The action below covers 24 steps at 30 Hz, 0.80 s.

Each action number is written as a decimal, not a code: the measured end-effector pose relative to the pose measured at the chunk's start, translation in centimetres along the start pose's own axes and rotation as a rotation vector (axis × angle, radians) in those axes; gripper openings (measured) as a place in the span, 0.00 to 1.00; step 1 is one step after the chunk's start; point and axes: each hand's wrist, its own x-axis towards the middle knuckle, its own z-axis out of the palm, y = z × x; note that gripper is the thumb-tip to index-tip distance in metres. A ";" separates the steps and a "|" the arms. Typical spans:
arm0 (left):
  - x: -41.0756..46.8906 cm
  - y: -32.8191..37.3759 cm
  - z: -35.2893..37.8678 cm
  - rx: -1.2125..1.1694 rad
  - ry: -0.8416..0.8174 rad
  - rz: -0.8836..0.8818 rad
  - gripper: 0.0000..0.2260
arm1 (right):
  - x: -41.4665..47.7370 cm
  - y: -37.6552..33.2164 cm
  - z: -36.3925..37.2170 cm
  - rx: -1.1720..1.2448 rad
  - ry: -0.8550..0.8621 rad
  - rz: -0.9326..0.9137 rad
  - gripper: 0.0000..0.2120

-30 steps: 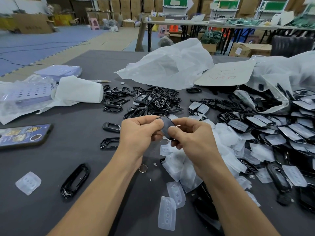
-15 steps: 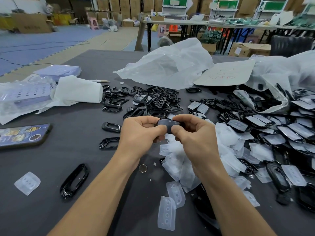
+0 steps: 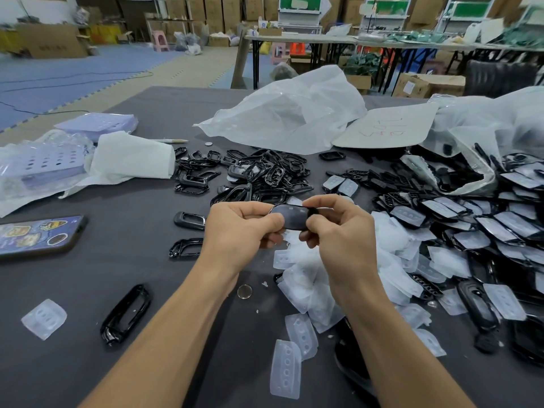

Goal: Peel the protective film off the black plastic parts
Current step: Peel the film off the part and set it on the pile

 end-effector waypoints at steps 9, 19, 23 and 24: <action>-0.2 -0.2 0.1 0.213 -0.103 0.153 0.07 | 0.1 0.5 0.2 -0.199 -0.023 -0.123 0.09; 0.1 -0.7 0.1 0.246 -0.046 0.173 0.11 | 0.3 0.3 -0.2 -0.126 -0.084 -0.029 0.16; 0.0 -0.3 0.0 0.126 -0.074 0.090 0.09 | 0.4 0.3 -0.3 -0.119 -0.086 -0.025 0.13; 0.0 -0.1 -0.2 0.092 -0.100 0.055 0.09 | 0.5 0.2 -0.4 -0.107 -0.079 -0.021 0.14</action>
